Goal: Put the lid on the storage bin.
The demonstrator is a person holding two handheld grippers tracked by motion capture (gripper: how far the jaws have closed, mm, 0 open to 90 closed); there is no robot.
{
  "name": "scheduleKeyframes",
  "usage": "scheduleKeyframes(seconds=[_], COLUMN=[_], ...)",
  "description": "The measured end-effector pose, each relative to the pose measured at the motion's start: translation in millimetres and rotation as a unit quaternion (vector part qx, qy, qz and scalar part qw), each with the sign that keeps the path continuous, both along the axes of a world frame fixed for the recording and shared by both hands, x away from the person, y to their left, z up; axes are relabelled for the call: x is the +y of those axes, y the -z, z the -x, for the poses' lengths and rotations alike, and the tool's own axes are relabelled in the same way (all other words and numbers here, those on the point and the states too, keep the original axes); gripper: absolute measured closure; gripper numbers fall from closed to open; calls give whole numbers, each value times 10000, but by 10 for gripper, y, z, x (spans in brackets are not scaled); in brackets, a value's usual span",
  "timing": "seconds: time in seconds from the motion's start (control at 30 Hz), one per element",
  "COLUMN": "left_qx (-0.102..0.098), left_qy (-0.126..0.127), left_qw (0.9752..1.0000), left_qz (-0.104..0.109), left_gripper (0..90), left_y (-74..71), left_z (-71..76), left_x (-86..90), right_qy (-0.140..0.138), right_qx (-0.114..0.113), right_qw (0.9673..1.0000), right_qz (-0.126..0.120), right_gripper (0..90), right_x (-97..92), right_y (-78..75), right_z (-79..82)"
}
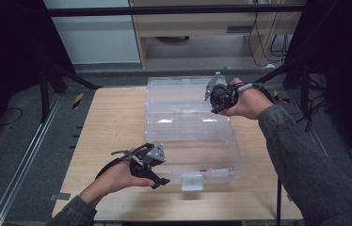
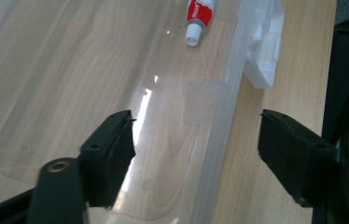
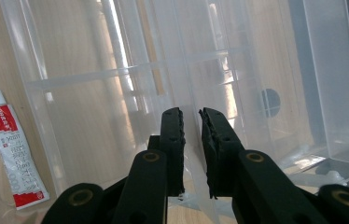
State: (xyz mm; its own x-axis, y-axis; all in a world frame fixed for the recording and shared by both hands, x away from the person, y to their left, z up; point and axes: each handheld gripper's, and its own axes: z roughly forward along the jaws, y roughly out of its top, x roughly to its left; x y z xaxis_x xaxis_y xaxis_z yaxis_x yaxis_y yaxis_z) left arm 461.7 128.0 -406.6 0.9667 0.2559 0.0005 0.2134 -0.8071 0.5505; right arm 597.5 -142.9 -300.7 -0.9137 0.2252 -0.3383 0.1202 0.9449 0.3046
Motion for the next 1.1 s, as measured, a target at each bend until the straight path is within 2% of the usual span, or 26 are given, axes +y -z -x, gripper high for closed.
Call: scheduleKeyframes(seconds=[0.33, 0.57, 0.9, 1.1], left_qx=[103, 138, 126, 14], left_qy=[132, 151, 104, 24], left_qw=[9995, 9994, 9993, 9993], left_qz=[-269, -285, -330, -375], left_gripper=[616, 788, 797, 796], left_y=[24, 28, 22, 20], left_z=[20, 18, 19, 2], left_x=[-26, -36, -54, -78], right_qy=[-19, -27, -134, -166], right_qx=[-13, -14, -49, -62], right_qw=[10000, 10000, 9999, 9998], right_qz=[0, 5, 46, 112], right_gripper=[792, 794, 805, 826], right_x=[0, -2, 6, 10], right_y=[3, 2, 2, -11], right_z=[1, 2, -2, -23])
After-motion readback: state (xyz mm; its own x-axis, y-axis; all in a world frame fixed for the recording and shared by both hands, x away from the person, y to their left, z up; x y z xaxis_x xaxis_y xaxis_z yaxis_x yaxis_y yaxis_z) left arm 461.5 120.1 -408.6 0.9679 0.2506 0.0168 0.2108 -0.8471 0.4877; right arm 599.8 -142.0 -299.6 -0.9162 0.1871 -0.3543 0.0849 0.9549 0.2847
